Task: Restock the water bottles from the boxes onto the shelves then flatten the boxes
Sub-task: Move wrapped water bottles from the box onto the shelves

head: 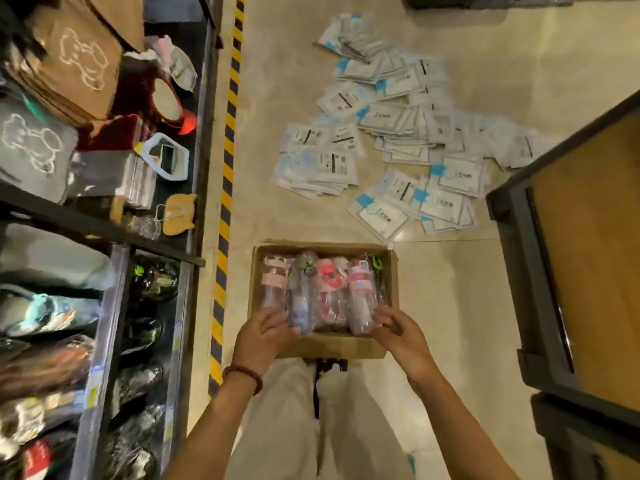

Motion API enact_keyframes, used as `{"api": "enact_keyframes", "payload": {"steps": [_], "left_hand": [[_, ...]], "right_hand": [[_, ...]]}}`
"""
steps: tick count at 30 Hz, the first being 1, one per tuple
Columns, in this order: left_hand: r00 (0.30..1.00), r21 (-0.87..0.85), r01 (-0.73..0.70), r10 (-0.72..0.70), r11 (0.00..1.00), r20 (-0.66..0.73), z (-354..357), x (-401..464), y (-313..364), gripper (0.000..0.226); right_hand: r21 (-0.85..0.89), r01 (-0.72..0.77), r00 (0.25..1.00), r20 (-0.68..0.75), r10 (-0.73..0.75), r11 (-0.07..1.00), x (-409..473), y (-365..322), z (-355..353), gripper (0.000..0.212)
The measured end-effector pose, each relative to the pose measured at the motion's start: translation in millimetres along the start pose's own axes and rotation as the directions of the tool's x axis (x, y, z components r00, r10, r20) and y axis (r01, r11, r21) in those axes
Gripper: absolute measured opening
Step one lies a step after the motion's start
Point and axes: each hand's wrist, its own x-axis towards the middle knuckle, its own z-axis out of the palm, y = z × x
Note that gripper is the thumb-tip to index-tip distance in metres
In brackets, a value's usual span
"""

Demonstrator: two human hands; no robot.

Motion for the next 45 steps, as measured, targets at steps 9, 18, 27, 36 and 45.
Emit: {"api": "enact_keyframes", "payload": {"steps": [9,18,27,36,45], "left_hand": [[0.994,0.158,0.099,-0.104,0.982,0.02,28.2,140.3,-58.1,0.062],[0.991,0.44,0.107,-0.13,0.892,0.022,51.6,283.9,-143.0,0.079],[0.988,0.428,0.154,-0.152,0.89,-0.038,92.2,367.3,-203.7,0.113],[0.976,0.416,0.152,-0.07,0.897,-0.205,113.9,386.4,-220.5,0.105],[0.961,0.267,0.239,-0.187,0.934,-0.204,106.6,369.4,-197.4,0.096]], "right_hand": [[-0.122,-0.133,0.989,-0.078,0.124,0.984,128.4,69.3,18.8,0.043],[-0.348,-0.129,0.992,-0.038,0.123,0.929,260.8,162.9,28.5,0.056],[-0.552,-0.263,0.963,-0.206,0.177,0.791,342.4,236.5,36.7,0.104],[-0.63,-0.288,0.947,-0.301,0.115,0.721,360.4,259.5,49.3,0.115],[-0.496,-0.278,0.936,-0.332,0.116,0.823,343.4,246.0,52.7,0.104]]}}
